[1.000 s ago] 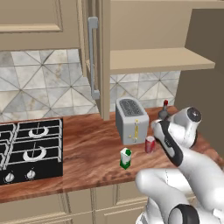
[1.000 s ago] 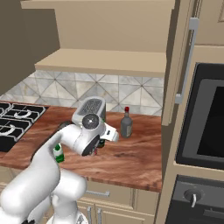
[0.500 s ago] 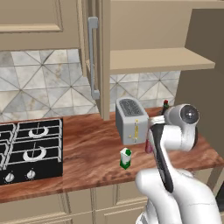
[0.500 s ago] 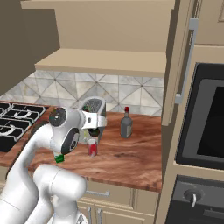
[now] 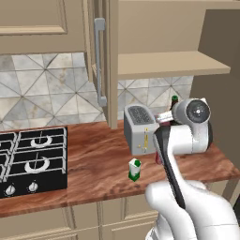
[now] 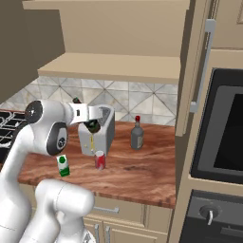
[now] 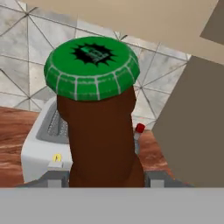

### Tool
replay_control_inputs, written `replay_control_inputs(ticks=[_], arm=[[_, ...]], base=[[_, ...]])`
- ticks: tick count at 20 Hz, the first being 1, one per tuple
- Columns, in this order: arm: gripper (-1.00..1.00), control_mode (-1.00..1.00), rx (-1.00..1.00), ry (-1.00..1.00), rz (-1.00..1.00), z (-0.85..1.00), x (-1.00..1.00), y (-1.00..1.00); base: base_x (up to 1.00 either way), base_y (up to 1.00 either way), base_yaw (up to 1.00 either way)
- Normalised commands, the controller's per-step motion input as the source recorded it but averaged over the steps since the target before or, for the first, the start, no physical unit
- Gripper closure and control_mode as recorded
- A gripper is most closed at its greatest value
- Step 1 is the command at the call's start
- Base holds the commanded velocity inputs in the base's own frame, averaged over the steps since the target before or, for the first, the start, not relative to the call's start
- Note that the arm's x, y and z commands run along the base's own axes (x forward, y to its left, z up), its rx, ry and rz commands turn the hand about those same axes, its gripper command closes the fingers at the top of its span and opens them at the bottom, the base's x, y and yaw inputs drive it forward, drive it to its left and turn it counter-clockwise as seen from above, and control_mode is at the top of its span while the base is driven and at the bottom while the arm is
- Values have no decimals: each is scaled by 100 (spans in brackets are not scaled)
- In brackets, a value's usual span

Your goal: Sort all alcoholic drinks to one cabinet, and non-alcoholic drinks to the other.

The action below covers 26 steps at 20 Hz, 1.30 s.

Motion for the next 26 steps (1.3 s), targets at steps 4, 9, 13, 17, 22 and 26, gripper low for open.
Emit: replay_control_inputs(ticks=[4,9,13,17,22,26], arm=[[100,-100,10,11,0,100,-11,0],[100,-100,10,11,3,93,-8,9],[100,-100,5,0,11,48,0,21],[100,-100,1,-5,15,29,1,34],[100,-100,0,-4,8,6,1,28],[100,-100,0,-2,6,11,2,20]], base=[[0,0,0],[0,0,0],[0,0,0],[0,0,0],[0,0,0],[0,0,0]])
